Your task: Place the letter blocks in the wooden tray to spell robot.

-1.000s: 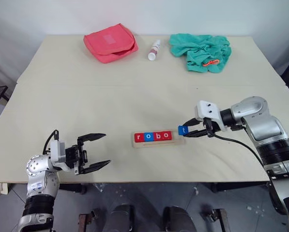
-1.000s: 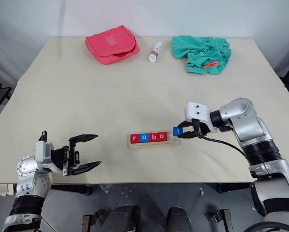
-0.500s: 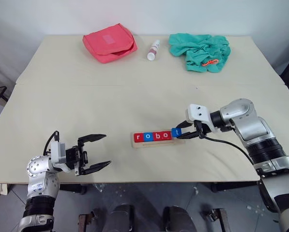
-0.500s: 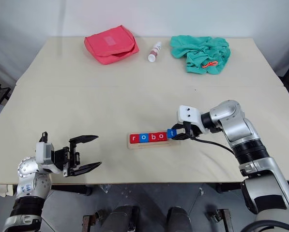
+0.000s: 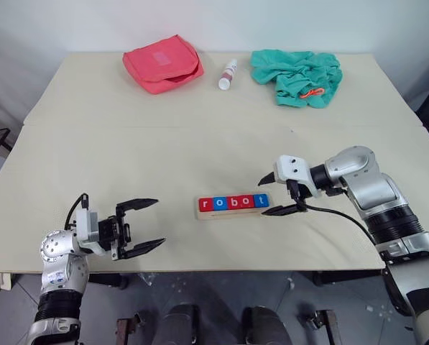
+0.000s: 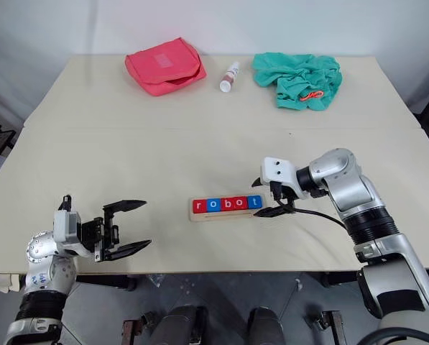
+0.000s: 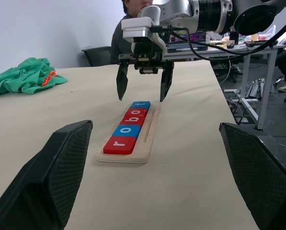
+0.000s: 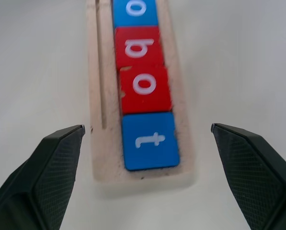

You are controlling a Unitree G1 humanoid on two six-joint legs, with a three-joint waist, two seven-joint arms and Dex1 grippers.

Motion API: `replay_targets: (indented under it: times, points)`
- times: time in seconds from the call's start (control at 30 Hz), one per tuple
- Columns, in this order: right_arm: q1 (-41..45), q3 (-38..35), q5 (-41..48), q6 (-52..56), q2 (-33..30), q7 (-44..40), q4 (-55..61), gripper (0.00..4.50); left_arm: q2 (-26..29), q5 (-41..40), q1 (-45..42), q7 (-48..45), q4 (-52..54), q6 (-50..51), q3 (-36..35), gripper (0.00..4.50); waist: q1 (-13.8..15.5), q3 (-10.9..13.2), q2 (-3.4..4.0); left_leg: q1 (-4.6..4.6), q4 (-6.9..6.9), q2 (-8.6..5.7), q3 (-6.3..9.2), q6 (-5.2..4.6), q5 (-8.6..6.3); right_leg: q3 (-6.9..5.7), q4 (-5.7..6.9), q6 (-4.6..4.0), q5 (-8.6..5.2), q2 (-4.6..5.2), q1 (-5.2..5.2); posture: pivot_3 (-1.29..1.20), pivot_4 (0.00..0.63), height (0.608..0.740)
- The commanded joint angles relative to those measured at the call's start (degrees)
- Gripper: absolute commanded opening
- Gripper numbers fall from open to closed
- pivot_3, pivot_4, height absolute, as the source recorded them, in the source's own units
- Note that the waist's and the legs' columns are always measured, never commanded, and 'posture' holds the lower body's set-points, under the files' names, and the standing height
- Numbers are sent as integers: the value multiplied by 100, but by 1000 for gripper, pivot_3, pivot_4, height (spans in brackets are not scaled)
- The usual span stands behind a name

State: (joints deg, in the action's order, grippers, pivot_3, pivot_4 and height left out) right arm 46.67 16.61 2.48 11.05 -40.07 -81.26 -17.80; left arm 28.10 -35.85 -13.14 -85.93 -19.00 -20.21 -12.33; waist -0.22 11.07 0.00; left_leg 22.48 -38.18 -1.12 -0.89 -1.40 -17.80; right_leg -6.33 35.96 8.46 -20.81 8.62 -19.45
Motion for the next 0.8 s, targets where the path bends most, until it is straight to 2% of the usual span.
replay_targets:
  times: [0.03, 0.2, 0.27, 0.33, 0.43, 0.53, 0.8]
  points:
    - [-296, -589, 424, 155, -257, 71, 535, 4459, 19, 45, -65, -44, -46, -49, -30, 4500, 10, 0, 0, 0, 0, 0, 4, 0, 0, -2, 1, 0, 0, 0, 1, 0, 150, 740]
    - [-1095, -1415, 1165, -149, -539, -141, 748, 4459, 126, 346, -30, 670, 96, 106, -155, 4500, 21, 0, -1, 5, 0, -5, 15, 0, 0, -12, -2, 0, 0, 2, 8, 0, 150, 740]
    - [-1388, -1797, 1506, -445, -592, -307, 597, 4459, 234, 545, 20, 1179, 207, 296, -228, 4500, 14, 0, -3, 4, 0, -4, 15, 0, 0, -14, -2, 0, 0, 2, 8, 0, 150, 740]
    - [-1545, -2063, 1745, -656, -611, -480, 342, 4459, 203, 540, 9, 1280, 241, 32, -329, 4500, 5, 0, -3, 3, 2, -3, 13, 0, 0, -14, -2, 0, 0, 1, 9, 0, 150, 740]
    - [-1780, -2376, 2021, -1168, -661, -931, -149, 4459, 260, 625, 148, 1756, 367, 192, -458, 4500, 3, 1, -3, -2, 2, 0, 8, 0, 0, -14, -4, 0, 0, 1, 11, 0, 150, 740]
    - [-2226, -2449, 2630, -1858, -896, -1116, -754, 4459, 368, 389, 497, 1842, 664, 466, -648, 4500, 3, 1, -3, -5, 5, 0, 9, 0, 0, -13, -4, 0, 0, 1, 14, 0, 150, 740]
    - [-2063, -1704, 3684, -2467, -1360, -1124, -1585, 4459, 506, 126, 658, 1592, 768, 581, -852, 4500, 5, 7, 2, -21, -5, 7, 2, 0, 0, -15, -18, 0, 0, 0, 42, 0, 150, 740]
